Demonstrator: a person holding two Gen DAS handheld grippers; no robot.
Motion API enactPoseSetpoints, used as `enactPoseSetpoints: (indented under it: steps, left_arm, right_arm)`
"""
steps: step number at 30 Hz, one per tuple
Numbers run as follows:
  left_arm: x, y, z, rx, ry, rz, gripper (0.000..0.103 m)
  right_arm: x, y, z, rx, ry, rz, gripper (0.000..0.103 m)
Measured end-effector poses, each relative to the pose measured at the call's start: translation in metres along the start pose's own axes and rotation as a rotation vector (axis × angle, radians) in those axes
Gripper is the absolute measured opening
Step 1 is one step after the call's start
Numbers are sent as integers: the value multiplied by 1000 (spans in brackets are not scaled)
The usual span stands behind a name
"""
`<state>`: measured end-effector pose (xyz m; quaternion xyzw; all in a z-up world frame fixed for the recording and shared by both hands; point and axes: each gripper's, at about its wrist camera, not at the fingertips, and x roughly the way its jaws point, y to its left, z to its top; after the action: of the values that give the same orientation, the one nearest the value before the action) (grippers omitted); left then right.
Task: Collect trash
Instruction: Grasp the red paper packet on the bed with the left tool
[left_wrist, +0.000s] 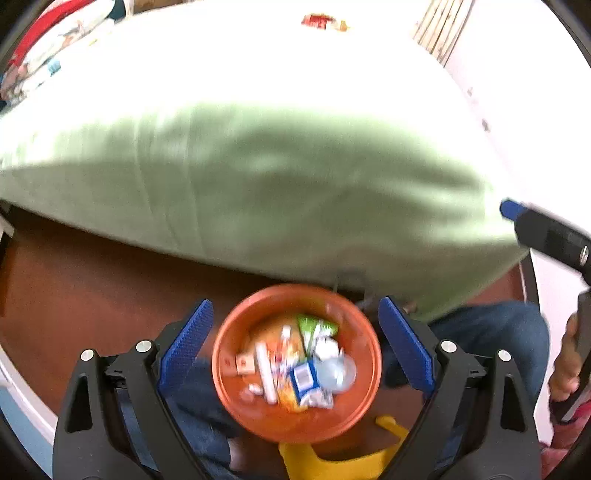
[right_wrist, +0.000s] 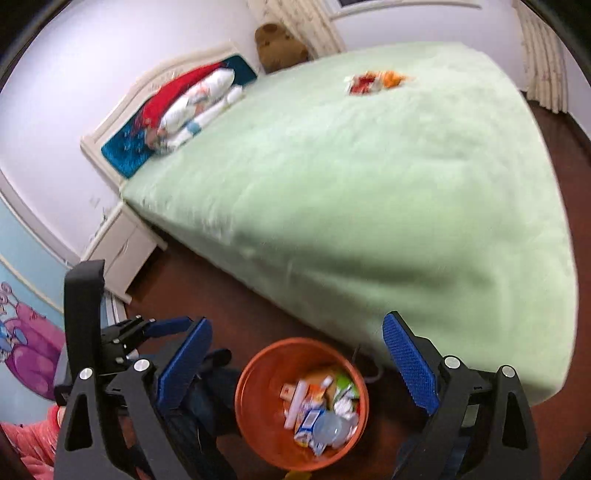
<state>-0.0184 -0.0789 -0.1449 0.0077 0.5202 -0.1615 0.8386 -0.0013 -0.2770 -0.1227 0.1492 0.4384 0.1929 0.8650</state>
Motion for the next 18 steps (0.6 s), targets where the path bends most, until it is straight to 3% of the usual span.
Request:
enactPoseSetpoints:
  steps: [3,7,9,13,18]
  left_arm:
    - [-7,3,33,-8,-53,-17,89]
    - [-10,2,107,-12,-154,-50,90]
    - [0,2,147,-33,-184,-104,91]
    - [32,5,224,-153,-191,-176,91]
    - [81,-10,320,-260,-183,-194,90]
  right_arm:
    - [-7,-10,8,18,-36,2,92]
    - [-9,-21,14,44,-59,16,92]
    - [-8,-28,16,59,-73,21,92]
    - [-3,-40,21,72,-84,24,92]
    - [1,-50,28,93,-91,57,92]
